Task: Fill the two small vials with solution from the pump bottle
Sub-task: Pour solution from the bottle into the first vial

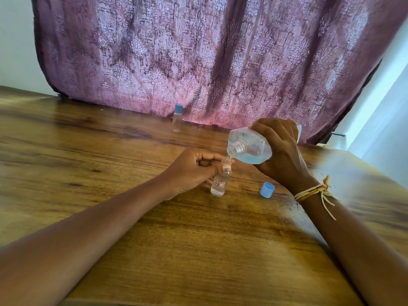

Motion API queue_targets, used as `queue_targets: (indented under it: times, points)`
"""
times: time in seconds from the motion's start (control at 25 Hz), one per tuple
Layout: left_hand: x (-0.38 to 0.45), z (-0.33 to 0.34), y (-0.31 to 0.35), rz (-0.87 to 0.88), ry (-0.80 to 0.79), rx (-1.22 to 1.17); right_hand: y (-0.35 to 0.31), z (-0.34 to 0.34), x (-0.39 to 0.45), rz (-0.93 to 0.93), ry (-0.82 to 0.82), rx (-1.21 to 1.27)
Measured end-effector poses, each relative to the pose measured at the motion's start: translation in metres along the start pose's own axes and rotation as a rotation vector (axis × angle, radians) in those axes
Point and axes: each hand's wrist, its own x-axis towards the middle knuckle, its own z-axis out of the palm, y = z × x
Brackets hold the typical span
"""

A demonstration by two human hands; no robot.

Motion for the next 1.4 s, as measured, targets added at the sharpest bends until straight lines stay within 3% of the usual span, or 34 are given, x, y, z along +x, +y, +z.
queue_targets:
  times: [0.4, 0.68, 1.12, 1.4]
  points:
    - [0.001, 0.000, -0.001, 0.037, 0.000, -0.013, -0.003, 0.002, -0.001, 0.026, -0.008, 0.018]
    - [0.002, 0.000, 0.000, 0.035, -0.002, -0.007, -0.007, 0.001, 0.002, 0.122, -0.019, 0.241]
    - [-0.001, 0.002, 0.008, 0.019, -0.011, -0.049, 0.001, -0.001, 0.041, 0.637, 0.205, 0.743]
    - [-0.001, 0.002, 0.008, 0.014, -0.017, -0.078, 0.018, 0.023, 0.075, 1.059, 0.056, 1.156]
